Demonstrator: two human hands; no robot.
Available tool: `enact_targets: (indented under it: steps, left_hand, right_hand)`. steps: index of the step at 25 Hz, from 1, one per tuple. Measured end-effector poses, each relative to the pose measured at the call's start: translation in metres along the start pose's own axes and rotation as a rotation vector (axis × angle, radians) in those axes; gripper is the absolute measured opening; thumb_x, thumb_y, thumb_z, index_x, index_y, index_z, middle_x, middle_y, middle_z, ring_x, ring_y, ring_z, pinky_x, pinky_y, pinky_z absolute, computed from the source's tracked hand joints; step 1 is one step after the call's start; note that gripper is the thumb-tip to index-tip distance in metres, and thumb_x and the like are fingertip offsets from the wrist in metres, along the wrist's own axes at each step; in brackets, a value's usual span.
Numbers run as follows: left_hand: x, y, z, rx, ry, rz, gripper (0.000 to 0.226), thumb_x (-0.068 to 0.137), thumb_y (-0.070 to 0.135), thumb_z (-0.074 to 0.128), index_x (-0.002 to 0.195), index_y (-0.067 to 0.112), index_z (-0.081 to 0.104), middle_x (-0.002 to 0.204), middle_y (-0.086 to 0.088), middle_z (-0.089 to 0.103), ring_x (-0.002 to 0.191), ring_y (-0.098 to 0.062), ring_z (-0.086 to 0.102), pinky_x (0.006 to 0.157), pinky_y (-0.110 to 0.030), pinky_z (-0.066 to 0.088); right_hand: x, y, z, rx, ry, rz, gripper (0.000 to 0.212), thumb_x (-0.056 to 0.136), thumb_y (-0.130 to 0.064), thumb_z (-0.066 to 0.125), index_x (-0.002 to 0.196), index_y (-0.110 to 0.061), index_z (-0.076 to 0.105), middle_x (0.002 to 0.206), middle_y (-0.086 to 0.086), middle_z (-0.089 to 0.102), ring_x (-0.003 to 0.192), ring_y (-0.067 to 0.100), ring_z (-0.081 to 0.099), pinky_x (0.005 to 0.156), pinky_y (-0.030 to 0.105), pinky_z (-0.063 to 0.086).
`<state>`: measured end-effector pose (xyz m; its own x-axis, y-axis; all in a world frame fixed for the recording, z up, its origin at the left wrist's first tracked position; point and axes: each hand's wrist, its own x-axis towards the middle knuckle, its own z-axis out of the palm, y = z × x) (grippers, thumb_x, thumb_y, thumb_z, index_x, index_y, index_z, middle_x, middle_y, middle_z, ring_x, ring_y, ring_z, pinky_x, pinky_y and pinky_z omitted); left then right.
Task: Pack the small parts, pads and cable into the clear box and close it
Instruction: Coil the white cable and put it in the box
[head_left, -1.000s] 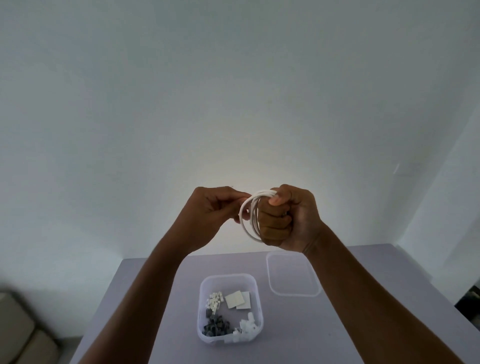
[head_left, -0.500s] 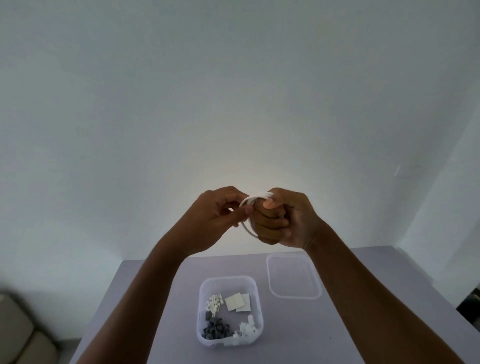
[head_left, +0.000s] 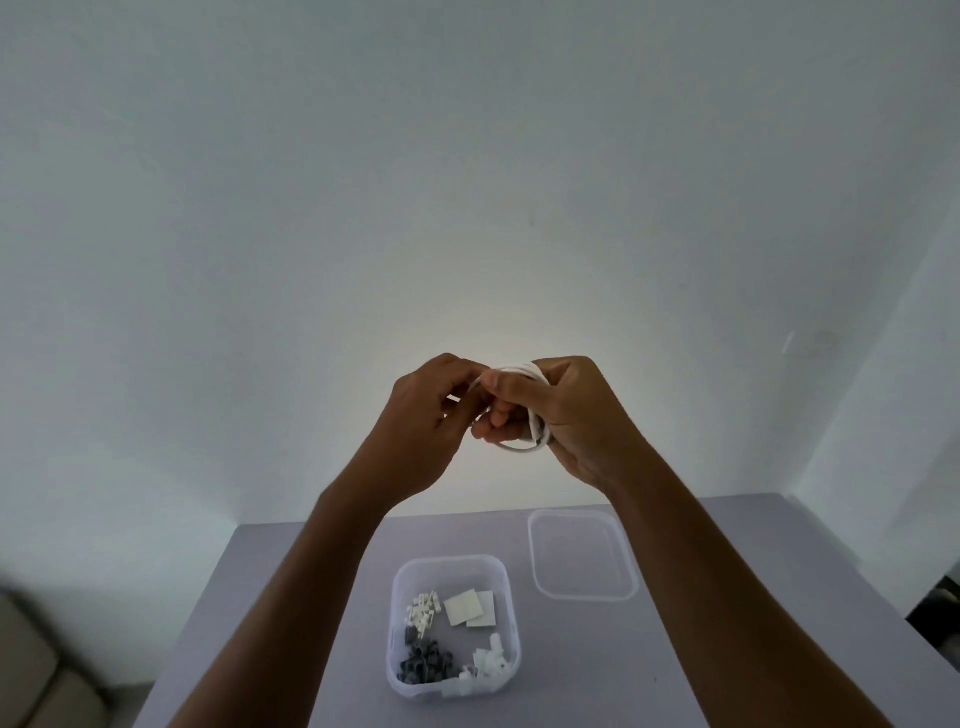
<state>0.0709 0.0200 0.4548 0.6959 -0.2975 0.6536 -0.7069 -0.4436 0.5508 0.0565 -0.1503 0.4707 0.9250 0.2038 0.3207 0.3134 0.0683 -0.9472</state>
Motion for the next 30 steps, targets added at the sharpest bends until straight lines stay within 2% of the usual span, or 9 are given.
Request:
enact_targets:
  steps: [3,8,11,14,16,19,21,24,30]
  left_hand:
    - [0.002,-0.001,-0.002,-0.001,0.049,-0.01,0.014,0.098,0.02,0.054,0.096,0.015,0.067,0.087,0.003,0.065,0.078,-0.007,0.062,0.067,-0.01,0.045]
    - [0.002,-0.011,-0.006,-0.104,0.012,-0.111,0.014,0.098,0.024,0.055,0.097,0.016,0.066,0.086,0.004,0.07,0.077,-0.009,0.068,0.07,-0.019,0.052]
    - [0.002,-0.014,-0.001,-0.247,0.023,-0.176,0.015,0.097,0.022,0.057,0.1,0.012,0.068,0.088,-0.001,0.074,0.081,-0.017,0.07,0.079,-0.037,0.057]
    - [-0.001,-0.014,0.004,-0.493,0.04,-0.262,0.015,0.095,0.016,0.059,0.1,0.005,0.069,0.092,-0.014,0.072,0.085,-0.026,0.068,0.086,-0.044,0.055]
    - [-0.004,-0.014,0.007,-0.666,-0.005,-0.34,0.023,0.093,0.022,0.059,0.102,0.003,0.069,0.095,-0.018,0.071,0.089,-0.029,0.065,0.092,-0.049,0.051]
    - [-0.005,-0.021,0.008,-0.713,-0.093,-0.404,0.03,0.092,0.03,0.057,0.102,0.006,0.071,0.094,-0.014,0.071,0.09,-0.026,0.062,0.09,-0.047,0.048]
    - [-0.008,-0.027,0.01,-0.735,-0.115,-0.452,0.023,0.096,0.021,0.053,0.102,0.008,0.071,0.085,-0.008,0.068,0.082,-0.018,0.059,0.077,-0.033,0.048]
    - [-0.019,-0.045,0.021,-0.612,-0.123,-0.512,0.017,0.093,0.017,0.06,0.106,0.007,0.066,0.075,-0.002,0.067,0.068,-0.01,0.057,0.057,-0.016,0.044]
    - [-0.069,-0.124,0.08,-0.193,-0.103,-0.627,0.018,0.082,0.014,0.076,0.097,0.018,0.066,0.08,0.001,0.073,0.067,-0.012,0.071,0.063,-0.025,0.059]
  right_hand:
    - [0.0,0.002,-0.006,0.001,0.12,-0.048,0.022,0.084,-0.015,0.074,0.079,0.006,0.072,0.072,0.022,0.07,0.066,0.031,0.069,0.07,0.038,0.058]
    - [0.003,0.005,-0.019,-0.161,0.087,-0.096,0.024,0.079,-0.028,0.077,0.091,-0.007,0.078,0.079,0.016,0.074,0.073,0.025,0.064,0.076,0.04,0.051]
    - [0.005,0.011,-0.019,-0.132,0.113,-0.089,0.021,0.08,-0.026,0.077,0.091,-0.009,0.079,0.08,0.017,0.074,0.074,0.025,0.062,0.075,0.043,0.049]
    - [0.007,0.019,-0.019,-0.084,0.14,-0.08,0.018,0.083,-0.019,0.075,0.094,-0.005,0.078,0.078,0.016,0.074,0.071,0.024,0.064,0.073,0.042,0.051]
    - [0.01,0.025,-0.019,-0.071,0.173,-0.082,0.018,0.083,-0.017,0.075,0.094,-0.002,0.078,0.076,0.015,0.073,0.069,0.024,0.063,0.072,0.042,0.052]
    - [0.014,0.039,-0.021,-0.044,0.202,-0.039,0.019,0.084,-0.017,0.074,0.092,0.0,0.077,0.074,0.014,0.072,0.068,0.023,0.063,0.068,0.036,0.054]
    - [0.015,0.054,-0.02,-0.057,0.197,-0.003,0.018,0.085,-0.02,0.074,0.089,-0.002,0.077,0.073,0.012,0.072,0.066,0.022,0.061,0.066,0.034,0.052]
    - [0.013,0.087,-0.017,-0.082,0.177,0.083,0.019,0.086,-0.023,0.074,0.087,-0.005,0.077,0.073,0.01,0.072,0.065,0.02,0.06,0.063,0.033,0.051]
    - [0.0,0.194,-0.027,-0.058,0.168,0.399,0.021,0.087,-0.022,0.073,0.09,-0.001,0.075,0.078,0.014,0.074,0.067,0.022,0.065,0.061,0.03,0.055]
